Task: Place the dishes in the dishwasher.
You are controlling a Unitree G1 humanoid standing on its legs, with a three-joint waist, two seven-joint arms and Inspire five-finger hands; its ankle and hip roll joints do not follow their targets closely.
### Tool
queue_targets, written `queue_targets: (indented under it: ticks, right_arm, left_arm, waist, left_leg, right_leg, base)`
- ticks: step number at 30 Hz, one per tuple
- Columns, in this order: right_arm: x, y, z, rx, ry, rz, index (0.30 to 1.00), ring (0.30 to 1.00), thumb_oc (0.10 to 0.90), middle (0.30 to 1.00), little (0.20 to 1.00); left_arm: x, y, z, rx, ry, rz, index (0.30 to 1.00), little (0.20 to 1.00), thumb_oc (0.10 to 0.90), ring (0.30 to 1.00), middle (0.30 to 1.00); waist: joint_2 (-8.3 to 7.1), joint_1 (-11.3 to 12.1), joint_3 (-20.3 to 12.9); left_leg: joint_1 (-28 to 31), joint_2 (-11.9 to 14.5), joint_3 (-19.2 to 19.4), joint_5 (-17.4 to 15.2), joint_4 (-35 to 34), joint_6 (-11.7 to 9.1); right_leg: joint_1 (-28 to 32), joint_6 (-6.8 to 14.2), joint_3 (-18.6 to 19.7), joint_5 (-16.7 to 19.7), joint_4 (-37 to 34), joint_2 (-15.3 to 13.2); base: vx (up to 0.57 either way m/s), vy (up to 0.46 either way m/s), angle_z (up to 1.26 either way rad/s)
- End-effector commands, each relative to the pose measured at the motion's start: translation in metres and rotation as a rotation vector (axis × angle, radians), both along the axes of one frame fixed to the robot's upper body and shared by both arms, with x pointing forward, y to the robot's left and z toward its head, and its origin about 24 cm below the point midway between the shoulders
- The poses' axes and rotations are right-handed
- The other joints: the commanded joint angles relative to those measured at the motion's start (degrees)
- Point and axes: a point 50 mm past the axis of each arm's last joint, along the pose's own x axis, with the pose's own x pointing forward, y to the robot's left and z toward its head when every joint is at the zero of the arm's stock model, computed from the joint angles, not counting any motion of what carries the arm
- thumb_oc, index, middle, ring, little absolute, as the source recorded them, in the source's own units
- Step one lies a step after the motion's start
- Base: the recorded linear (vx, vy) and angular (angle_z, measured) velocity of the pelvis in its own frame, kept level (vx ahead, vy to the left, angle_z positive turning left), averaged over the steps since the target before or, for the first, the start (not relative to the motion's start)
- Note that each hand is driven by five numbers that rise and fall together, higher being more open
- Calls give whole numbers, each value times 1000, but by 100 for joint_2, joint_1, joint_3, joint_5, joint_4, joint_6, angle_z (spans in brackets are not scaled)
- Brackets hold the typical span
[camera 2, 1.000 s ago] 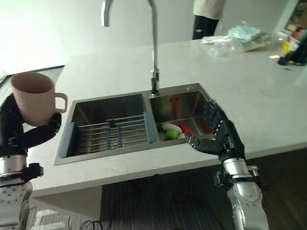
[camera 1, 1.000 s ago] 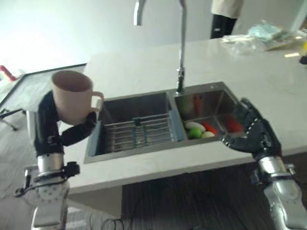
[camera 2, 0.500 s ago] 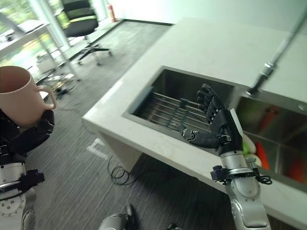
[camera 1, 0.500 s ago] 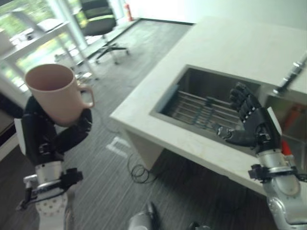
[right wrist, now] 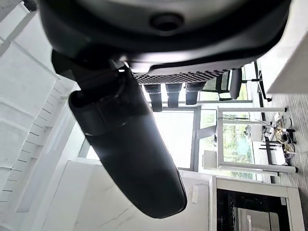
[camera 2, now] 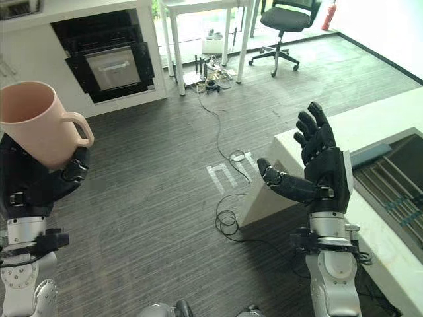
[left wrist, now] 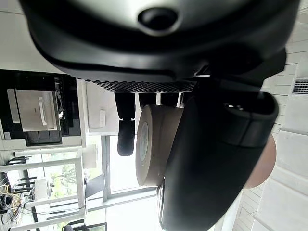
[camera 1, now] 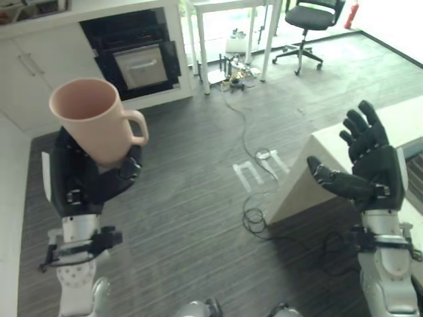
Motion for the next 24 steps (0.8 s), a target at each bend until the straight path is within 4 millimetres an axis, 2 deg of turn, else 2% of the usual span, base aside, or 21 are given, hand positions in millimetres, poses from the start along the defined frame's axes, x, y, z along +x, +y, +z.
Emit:
queue_targets:
  ticks: [1,2,3,4,5,6,8,14,15,16,24]
  right_arm:
    - [-12,2,41,-70,-245,17,900,900,800,900,900]
    - [-13,-7,38,-73,-223,-25,900,900,800,900,900]
    - [-12,-10,39,-85,-223,-6,900,900,800,900,900]
    - [-13,-10,43,-94,-229,18,900,900,800,900,900]
    - [-13,-9,45,-98,-229,26,900,900,800,900,900]
    - [-12,-7,46,-99,-230,41,900,900,800,900,900]
    - [-11,-4,47,-108,-235,53,900,900,800,900,900]
    - [-7,0,50,-126,-218,53,900,900,800,900,900]
    - [-7,1,49,-126,-211,62,900,900,800,900,900]
    - [-8,10,30,-156,-126,150,900,900,800,900,900]
    - [-12,6,27,-164,-108,123,900,900,800,900,900]
  left_arm:
    - [-6,-14,64,119,-324,-51,300,300,400,300,300]
    - [7,-23,66,97,-310,-119,300,300,400,300,300]
    - [11,-26,67,87,-303,-111,300,300,400,300,300]
    - [12,-26,65,82,-300,-81,300,300,400,300,300]
    - [11,-25,63,73,-295,-70,300,300,400,300,300]
    - [8,-23,60,58,-281,-55,300,300,400,300,300]
    - [6,-21,58,57,-271,-50,300,300,400,300,300]
    - [1,-17,56,54,-266,-55,300,300,400,300,300]
    - [0,-18,56,54,-265,-56,300,300,400,300,300]
    - [1,-35,40,49,-253,-96,300,300,400,300,300]
    - [-5,-31,33,32,-210,-142,300,300,400,300,300]
  waist:
    - [77,-441,-289]
    - [55,-769,-359]
    - [26,-826,-409]
    - [9,-784,-424]
    - [6,-732,-442]
    - [14,-621,-484]
    - [23,-539,-499]
    - [50,-426,-518]
    - [62,-432,-521]
    - [129,-808,-459]
    - [136,-773,-524]
  left_leg:
    - [286,677,-1238,-16,-99,-924]
    - [72,405,-1927,-48,-99,-753]
    - [-62,384,-2006,34,-99,-729]
    - [-92,453,-1960,55,-99,-785]
    - [-109,482,-1941,66,-99,-809]
    - [-115,502,-1972,69,-99,-844]
    - [-103,504,-2012,66,-99,-850]
    - [-47,553,-2134,67,-99,-907]
    - [-42,562,-2143,67,-99,-917]
    - [-44,666,-1881,159,-99,-1031]
    - [48,788,-1762,127,-99,-1045]
  right_leg:
    - [-310,475,1541,56,-587,1009]
    - [-513,378,2979,-479,-587,1857]
    - [-457,366,3201,-525,-587,1914]
    - [-368,397,3133,-625,-587,1853]
    - [-325,405,3082,-674,-587,1825]
    - [-247,418,3004,-750,-587,1799]
    - [-178,402,2984,-810,-587,1822]
    - [-13,310,2933,-986,-587,1897]
    - [-8,299,2946,-1000,-587,1915]
    - [-178,61,3189,-1075,-587,2495]
    - [-100,3,3119,-1189,-587,2524]
  base:
    - [106,0,130]
    - [99,-24,366]
    - [107,-17,444]
    - [-39,-28,381]
    - [-51,-79,111]
    - [-26,-66,-4]
    - [3,-75,-14]
    - [-22,-61,6]
    - [0,0,0]
    - [0,0,0]
    - [16,-47,-3]
